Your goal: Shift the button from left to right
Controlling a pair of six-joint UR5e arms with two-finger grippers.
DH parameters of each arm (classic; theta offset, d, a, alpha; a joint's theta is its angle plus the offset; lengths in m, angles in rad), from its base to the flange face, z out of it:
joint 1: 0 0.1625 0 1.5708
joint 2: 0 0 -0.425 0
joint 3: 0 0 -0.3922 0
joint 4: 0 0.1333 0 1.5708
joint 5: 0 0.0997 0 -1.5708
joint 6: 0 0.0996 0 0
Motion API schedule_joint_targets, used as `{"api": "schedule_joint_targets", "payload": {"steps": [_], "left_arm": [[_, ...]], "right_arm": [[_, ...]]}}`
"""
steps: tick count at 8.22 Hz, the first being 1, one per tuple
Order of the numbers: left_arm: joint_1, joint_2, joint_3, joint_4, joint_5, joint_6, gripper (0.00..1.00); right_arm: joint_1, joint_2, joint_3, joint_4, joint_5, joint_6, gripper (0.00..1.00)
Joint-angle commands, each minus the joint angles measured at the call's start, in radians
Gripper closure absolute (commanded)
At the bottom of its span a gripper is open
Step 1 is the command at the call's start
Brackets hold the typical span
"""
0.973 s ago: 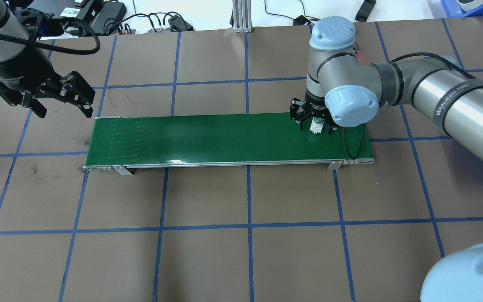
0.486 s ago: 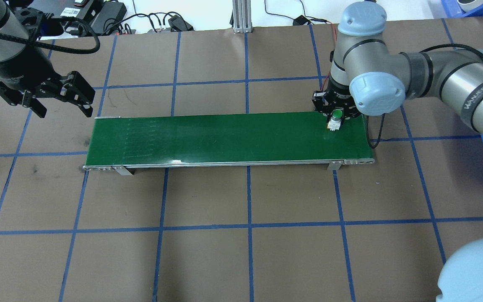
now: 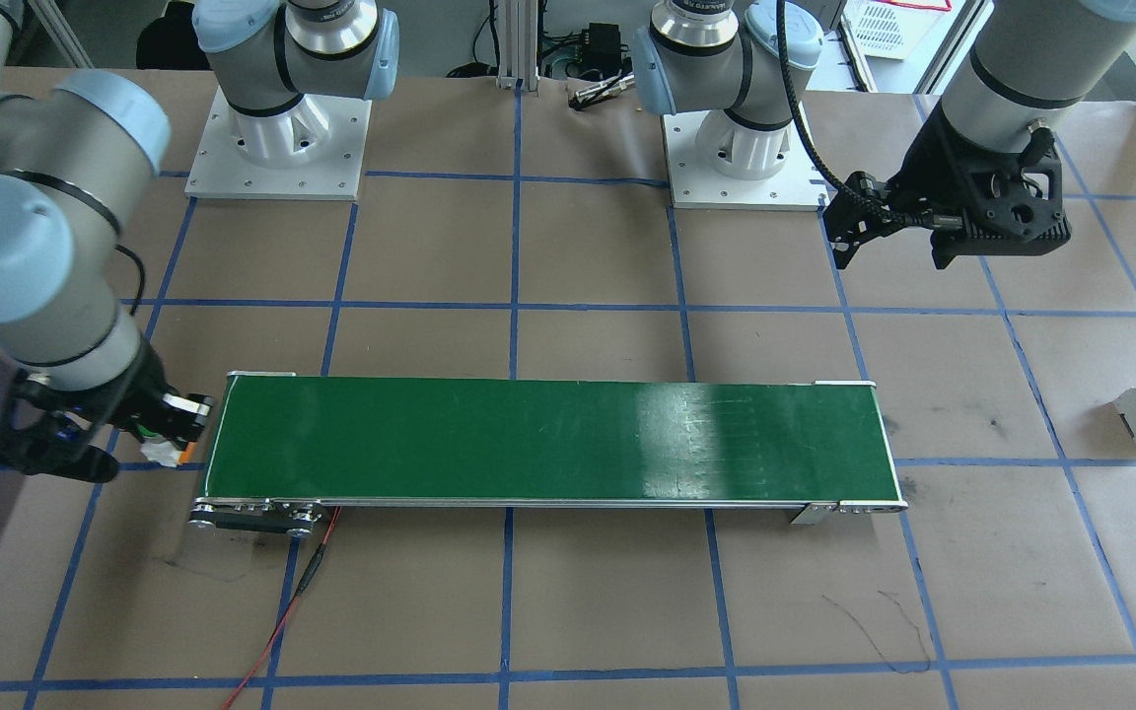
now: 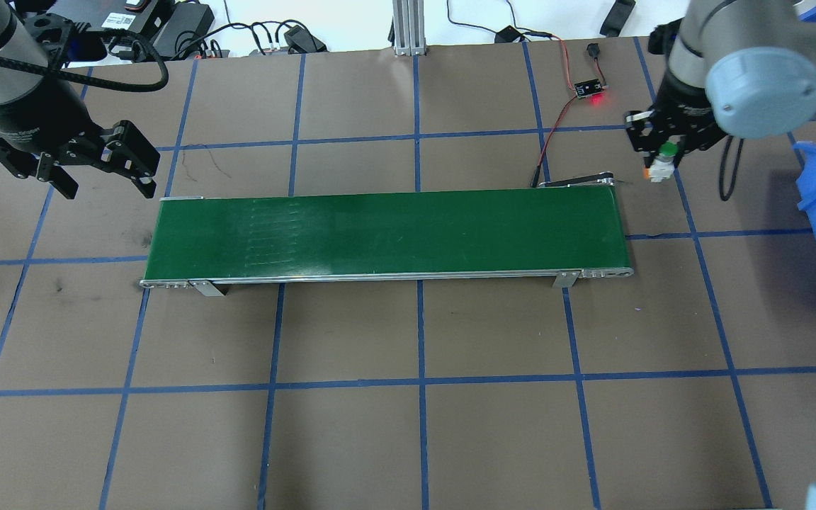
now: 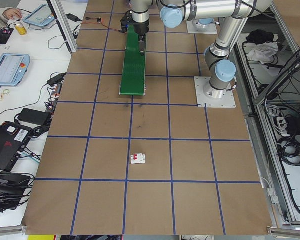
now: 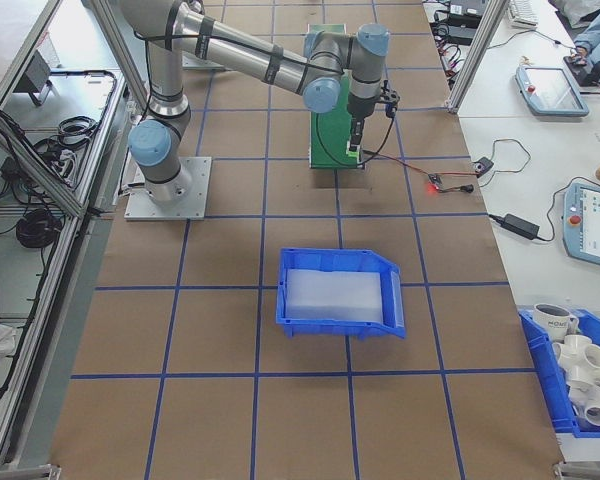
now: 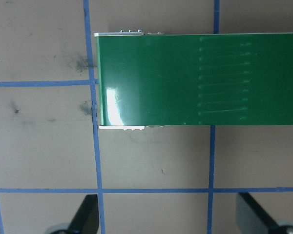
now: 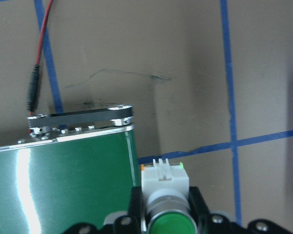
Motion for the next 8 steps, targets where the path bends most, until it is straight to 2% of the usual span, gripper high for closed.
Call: {"api": "schedule_joint_targets", "payload": {"steps": [1,3,5,6,8], "left_arm": [[0.000,0.000,-0.001,0.000,0.001,0.001,0.00],[0.000,0.000,-0.001,0.000,0.001,0.001,0.00],[0.000,0.000,-0.001,0.000,0.001,0.001,0.00],[0.000,0.000,-0.001,0.000,0.001,0.001,0.00],[0.000,0.000,-0.002,0.006,0.003,0.001,0.00]], "right_arm": [[-0.224,-0.051,-0.014,0.032,-0.005,-0.375,1.00],[-0.400,-0.075,-0.017,0.036,0.012,-0.631,1.00],[-0.532,-0.066,-0.016,0.027,0.015,-0.820,1.00],[-0.598,-0.057,-0.016,0.015,0.054,-0.909,1.00],[-0.696,0.036,-0.017,-0.112,0.099,-1.101,1.00]]}}
